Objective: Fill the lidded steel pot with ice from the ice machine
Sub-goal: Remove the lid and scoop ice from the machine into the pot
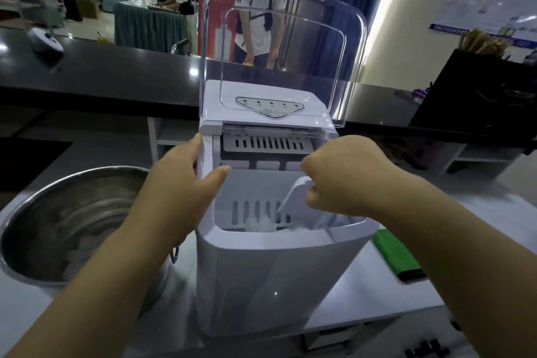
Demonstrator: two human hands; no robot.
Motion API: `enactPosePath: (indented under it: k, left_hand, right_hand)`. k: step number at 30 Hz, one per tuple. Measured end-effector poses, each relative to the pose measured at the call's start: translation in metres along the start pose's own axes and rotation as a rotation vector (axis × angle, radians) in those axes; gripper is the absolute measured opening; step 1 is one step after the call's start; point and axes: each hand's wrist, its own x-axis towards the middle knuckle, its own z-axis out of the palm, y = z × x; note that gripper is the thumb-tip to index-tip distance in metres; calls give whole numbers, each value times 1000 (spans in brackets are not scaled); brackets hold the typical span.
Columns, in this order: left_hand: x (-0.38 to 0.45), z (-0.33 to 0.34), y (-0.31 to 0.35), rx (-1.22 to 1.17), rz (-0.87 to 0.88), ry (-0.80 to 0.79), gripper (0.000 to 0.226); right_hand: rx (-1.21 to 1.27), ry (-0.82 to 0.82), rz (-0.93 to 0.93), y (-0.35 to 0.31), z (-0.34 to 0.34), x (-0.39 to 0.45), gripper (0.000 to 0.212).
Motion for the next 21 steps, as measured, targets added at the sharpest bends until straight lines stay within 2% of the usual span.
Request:
enactPosePath:
  k: [4,14,21]
  left_hand:
    - [1,0,-1,-18,11,1,65]
    - [-1,-1,-4,-59,19,4,66]
    - [-1,-1,-6,-73,31,15,63]
  right_hand:
    - [91,-14,-25,-2,-2,0,24]
    - [355,-126,92,-3,6,3,28]
    - [612,-340,212,1,8,3,27]
